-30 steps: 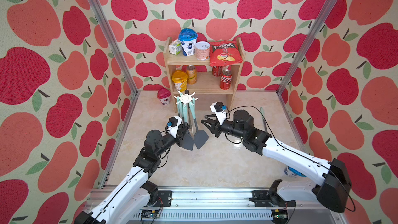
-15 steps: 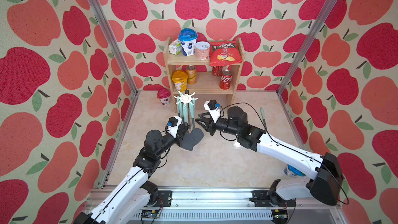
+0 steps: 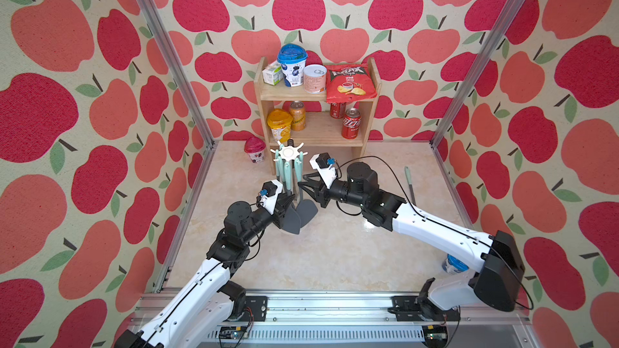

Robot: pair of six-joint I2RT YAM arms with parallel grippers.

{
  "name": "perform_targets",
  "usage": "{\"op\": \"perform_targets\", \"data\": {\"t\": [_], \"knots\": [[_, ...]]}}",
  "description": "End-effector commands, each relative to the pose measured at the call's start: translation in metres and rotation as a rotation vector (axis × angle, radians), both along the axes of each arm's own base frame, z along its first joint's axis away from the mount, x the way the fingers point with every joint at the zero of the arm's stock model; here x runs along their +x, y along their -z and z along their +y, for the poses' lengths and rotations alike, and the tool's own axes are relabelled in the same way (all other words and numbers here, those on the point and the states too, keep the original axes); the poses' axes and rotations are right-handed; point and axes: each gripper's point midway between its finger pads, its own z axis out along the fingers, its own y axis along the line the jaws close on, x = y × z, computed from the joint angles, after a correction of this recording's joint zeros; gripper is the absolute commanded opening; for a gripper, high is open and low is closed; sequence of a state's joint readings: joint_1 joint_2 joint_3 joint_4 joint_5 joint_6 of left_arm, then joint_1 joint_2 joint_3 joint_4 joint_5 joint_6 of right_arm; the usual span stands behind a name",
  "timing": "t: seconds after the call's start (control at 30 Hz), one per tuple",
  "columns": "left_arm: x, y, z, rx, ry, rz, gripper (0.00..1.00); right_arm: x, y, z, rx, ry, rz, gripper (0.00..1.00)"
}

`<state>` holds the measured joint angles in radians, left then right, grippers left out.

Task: Take the spatula off the kitchen utensil rack
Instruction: Take off the spatula from the rack.

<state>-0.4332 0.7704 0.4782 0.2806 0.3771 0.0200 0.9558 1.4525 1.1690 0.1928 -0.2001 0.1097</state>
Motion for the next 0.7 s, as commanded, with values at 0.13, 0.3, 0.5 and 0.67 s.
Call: {"op": "perform_targets", "data": {"t": [0.13,0.3,0.5,0.67], "knots": [[-0.001,0.015,-0.002,0.042,0.008,0.056,0.0,-0.002,-0.002,0.014,-0.018,-0.01,-0.051,0.32],[-0.001,0.016,-0.002,0.042,0.007,0.06,0.0,-0.002,0.004,0.019,-0.035,-0.008,-0.05,0.3],[-0.003,0.018,0.0,0.042,0.004,0.063,0.0,-0.002,0.007,0.017,-0.044,0.0,-0.051,0.26],[-0.005,0.018,0.003,0.033,-0.008,0.062,0.0,-0.002,0.008,0.014,-0.05,0.007,-0.05,0.08]]}}
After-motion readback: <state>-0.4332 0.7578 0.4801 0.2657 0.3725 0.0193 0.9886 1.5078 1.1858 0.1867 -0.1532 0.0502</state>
